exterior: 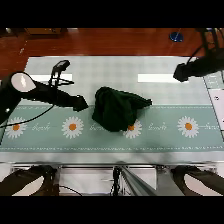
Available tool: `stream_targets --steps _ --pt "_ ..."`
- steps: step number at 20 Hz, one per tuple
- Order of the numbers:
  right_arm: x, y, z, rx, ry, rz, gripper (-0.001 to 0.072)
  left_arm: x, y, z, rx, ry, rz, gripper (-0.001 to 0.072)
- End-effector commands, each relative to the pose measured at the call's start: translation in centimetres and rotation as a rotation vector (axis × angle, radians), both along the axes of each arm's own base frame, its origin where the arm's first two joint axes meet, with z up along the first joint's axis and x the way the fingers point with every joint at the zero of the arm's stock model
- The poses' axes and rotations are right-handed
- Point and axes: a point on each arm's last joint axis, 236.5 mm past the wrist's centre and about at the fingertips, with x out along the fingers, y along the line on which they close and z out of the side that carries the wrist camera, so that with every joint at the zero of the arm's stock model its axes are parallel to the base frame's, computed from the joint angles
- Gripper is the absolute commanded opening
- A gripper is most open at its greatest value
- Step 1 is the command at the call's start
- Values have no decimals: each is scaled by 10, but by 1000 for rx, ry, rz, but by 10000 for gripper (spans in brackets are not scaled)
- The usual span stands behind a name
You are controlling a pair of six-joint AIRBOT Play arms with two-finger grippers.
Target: Fold the shirts.
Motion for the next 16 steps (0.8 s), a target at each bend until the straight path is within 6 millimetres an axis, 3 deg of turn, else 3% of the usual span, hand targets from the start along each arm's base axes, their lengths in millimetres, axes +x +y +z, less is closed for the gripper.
stream_targets --steps 1,6,10,12,13,15,16 --pt "-19 -20 -31 216 98 -88 532 2 -21 -31 -129 86 -59 720" --pt "-48 -11 -82 306 226 -85 532 14 -48 -70 -258 221 -2 720" --pt "-53 27 -82 487 246 -61 532 20 -50 -93 -261 249 25 702" --pt "-49 46 -70 595 230 -48 532 25 -51 -99 -270 253 54 308" --pt "-47 54 -63 638 219 -38 532 28 -52 -101 -277 255 68 183" --pt "-46 68 -54 690 210 -15 532 29 -52 -104 -275 260 69 24" --pt "-48 77 -54 687 219 9 532 28 -52 -103 -276 258 64 22"
